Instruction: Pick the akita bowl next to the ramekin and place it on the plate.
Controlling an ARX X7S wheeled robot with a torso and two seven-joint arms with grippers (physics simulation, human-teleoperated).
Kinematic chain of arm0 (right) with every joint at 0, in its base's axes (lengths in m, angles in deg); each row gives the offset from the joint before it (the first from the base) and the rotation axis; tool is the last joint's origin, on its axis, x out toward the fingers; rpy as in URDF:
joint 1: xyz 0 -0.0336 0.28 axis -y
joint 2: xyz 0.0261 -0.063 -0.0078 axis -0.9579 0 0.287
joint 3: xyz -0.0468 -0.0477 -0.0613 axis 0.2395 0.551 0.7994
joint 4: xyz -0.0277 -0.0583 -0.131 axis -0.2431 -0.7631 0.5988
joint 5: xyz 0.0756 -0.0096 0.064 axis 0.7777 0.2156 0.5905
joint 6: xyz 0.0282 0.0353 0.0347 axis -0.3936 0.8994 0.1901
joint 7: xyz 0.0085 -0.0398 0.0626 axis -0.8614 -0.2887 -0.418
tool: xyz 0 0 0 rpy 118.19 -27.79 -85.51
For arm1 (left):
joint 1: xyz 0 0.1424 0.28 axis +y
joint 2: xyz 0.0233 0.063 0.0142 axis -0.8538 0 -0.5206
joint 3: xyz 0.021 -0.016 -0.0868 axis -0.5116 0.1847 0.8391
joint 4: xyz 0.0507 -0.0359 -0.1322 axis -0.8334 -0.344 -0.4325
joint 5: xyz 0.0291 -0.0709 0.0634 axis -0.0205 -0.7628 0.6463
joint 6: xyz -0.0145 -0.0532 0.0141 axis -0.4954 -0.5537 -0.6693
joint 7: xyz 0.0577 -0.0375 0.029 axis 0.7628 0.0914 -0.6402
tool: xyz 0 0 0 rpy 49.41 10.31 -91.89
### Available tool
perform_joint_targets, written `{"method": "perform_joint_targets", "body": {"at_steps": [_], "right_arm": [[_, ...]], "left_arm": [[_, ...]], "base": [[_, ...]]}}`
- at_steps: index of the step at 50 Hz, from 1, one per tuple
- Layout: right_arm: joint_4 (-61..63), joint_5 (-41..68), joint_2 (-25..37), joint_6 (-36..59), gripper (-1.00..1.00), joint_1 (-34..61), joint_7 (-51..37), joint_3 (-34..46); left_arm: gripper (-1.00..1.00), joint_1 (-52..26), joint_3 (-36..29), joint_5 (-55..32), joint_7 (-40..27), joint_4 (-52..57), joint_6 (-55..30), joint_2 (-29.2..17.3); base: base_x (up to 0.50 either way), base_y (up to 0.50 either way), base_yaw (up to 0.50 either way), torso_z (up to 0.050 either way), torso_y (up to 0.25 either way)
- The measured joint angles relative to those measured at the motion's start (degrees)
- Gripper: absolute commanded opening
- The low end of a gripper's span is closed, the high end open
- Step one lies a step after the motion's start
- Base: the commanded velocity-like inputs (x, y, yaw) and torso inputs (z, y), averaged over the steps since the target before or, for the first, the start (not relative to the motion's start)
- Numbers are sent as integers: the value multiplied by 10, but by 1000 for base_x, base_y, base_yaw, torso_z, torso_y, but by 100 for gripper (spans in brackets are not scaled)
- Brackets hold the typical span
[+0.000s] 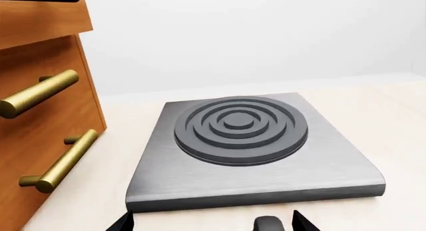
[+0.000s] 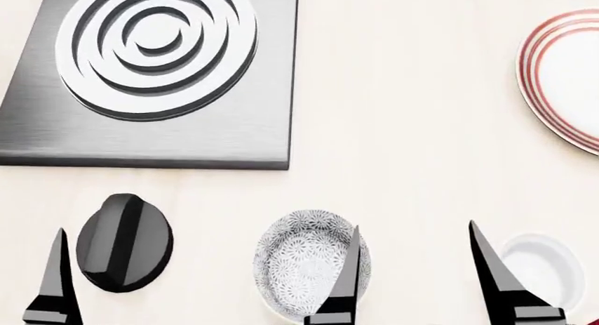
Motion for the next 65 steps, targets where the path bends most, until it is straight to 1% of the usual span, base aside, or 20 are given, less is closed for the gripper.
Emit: {"method": "perform_joint_targets", "body": {"at_steps": [9,23,41,49,65], "right_arm": [[13,26,-4,39,100,14,-2,-10],[31,96,-19,126,100,50,-1,-42],[23,227,-61,221,100,80,2,-123],[14,268,-74,243,100,85,-1,-149],[-13,306,-83,254,100,82,-7,-167]], "left_arm": [[100,1,-1,-1,-2,0,2,-2],[100,0,-2,-3,-5,-2,5,-4],[100,-1,-5,-7,-9,-4,7,-7],[100,-1,-5,-10,-10,-5,7,-8],[100,1,-7,-13,-14,-5,9,-11]], "base": [[0,0,0,0,0],[0,0,0,0,0],[0,0,0,0,0],[0,0,0,0,0],[0,0,0,0,0]]}}
